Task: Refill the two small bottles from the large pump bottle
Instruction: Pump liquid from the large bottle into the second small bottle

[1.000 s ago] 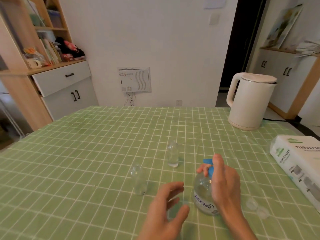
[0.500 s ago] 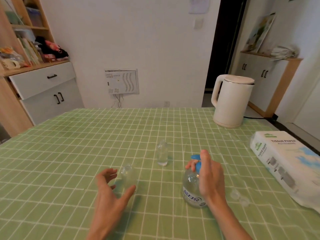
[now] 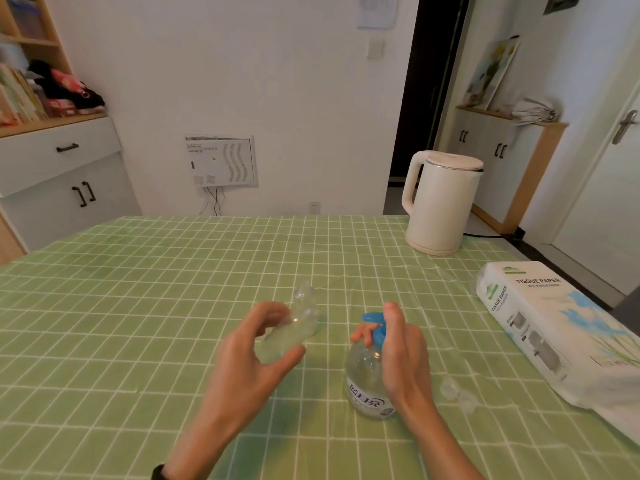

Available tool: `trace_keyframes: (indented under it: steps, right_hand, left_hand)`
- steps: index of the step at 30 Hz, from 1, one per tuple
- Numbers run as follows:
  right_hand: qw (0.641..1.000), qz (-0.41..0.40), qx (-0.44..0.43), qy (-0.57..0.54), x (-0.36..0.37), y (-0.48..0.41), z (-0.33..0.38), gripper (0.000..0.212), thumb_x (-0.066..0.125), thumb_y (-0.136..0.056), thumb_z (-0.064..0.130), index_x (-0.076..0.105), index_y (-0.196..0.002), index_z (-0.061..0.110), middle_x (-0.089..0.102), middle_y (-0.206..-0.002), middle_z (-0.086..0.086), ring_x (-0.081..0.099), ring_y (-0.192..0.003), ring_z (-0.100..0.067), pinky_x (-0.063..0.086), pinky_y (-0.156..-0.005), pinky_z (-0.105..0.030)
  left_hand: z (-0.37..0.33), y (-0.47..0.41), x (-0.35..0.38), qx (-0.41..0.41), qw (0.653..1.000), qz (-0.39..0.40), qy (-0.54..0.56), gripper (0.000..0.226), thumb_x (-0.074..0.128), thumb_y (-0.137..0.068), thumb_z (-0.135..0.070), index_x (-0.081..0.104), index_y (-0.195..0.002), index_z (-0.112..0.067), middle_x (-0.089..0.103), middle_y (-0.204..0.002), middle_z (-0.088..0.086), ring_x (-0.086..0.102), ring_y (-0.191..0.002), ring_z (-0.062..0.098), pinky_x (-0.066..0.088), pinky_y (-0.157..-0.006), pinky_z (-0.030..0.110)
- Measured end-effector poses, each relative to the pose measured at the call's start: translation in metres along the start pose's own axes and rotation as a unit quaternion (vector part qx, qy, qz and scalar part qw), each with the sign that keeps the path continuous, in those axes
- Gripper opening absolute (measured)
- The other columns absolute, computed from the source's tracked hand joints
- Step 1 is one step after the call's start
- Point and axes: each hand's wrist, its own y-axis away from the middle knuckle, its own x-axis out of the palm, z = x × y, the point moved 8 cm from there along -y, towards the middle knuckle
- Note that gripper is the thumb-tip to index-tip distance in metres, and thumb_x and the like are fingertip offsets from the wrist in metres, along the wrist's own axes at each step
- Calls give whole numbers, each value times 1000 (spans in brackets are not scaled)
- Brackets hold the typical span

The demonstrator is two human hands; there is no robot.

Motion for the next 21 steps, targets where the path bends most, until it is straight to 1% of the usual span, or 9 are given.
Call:
trace_keyframes:
  steps: [2, 4, 6, 8, 12, 16, 17, 19, 21]
  right_hand:
    - [1000, -3, -4, 3, 0, 0, 0, 71, 23, -86, 75, 59, -49, 25, 80, -75, 8, 73, -78, -2, 48, -79, -36]
    - [1000, -7, -10, 8, 0, 0, -1, 71, 24, -87, 74, 58, -48, 25, 80, -75, 10, 74, -79, -2, 47, -78, -35]
    - [1000, -10, -16, 13, 0, -1, -1, 70, 24, -87, 73, 57, -49, 25, 81, -75, 10, 75, -77, -7, 51, -79, -38]
    - [1000, -13, -21, 18, -1, -2, -1, 69, 23, -88, 72, 56, -48, 26, 81, -76, 9, 75, -76, -13, 54, -82, -39]
    - [999, -17, -34, 22, -2, -2, 1, 68, 23, -89, 70, 60, -48, 31, 81, -75, 7, 74, -73, -16, 55, -80, -41]
    - [999, -10, -39, 20, 0, -3, 1, 71, 24, -90, 64, 62, -52, 18, 77, -69, 7, 69, -65, -16, 56, -76, -46]
    - [999, -7, -42, 21, 0, -3, 1, 69, 24, -90, 62, 61, -53, 18, 76, -68, 6, 68, -63, -15, 55, -73, -45]
    - [998, -5, -53, 26, -1, -4, 3, 59, 26, -88, 58, 61, -52, 26, 76, -67, 3, 66, -61, -16, 52, -67, -42]
    - [998, -4, -59, 31, -1, -5, 4, 51, 28, -85, 54, 60, -52, 30, 75, -67, -6, 69, -66, -28, 55, -71, -48]
  left_hand:
    - [-11, -7, 10, 26, 1000, 15, 5, 45, 90, -78, -17, 66, -112, -34, 69, -114, -25, 65, -112, -1, 49, -96, 15]
    - [-14, -8, 22, 34, 999, 35, 18, 47, 90, -78, -12, 67, -112, -35, 70, -113, -23, 66, -113, 2, 49, -98, 18]
    - [-12, -7, 31, 39, 997, 50, 31, 47, 90, -77, -13, 68, -111, -36, 71, -112, -20, 67, -113, 6, 50, -98, 22]
    - [-10, -8, 36, 45, 997, 54, 39, 45, 89, -76, -17, 68, -111, -37, 71, -111, -16, 68, -112, 10, 51, -98, 24]
    - [-13, -13, 38, 52, 995, 49, 66, 43, 84, -74, -28, 67, -111, -42, 71, -110, -14, 68, -112, 13, 49, -96, 18]
    - [-18, -18, 41, 62, 993, 51, 87, 43, 85, -73, -24, 70, -111, -38, 72, -106, -11, 69, -109, 15, 49, -93, 17]
    - [-19, -19, 42, 64, 992, 50, 92, 43, 85, -73, -23, 71, -110, -37, 72, -105, -10, 69, -108, 16, 49, -92, 18]
    - [-18, -18, 44, 59, 992, 51, 101, 44, 87, -72, -21, 72, -110, -35, 73, -105, -9, 69, -108, 16, 50, -92, 20]
    - [-15, -15, 47, 47, 991, 54, 115, 45, 88, -71, -20, 73, -110, -34, 74, -106, -8, 69, -108, 16, 51, -93, 24]
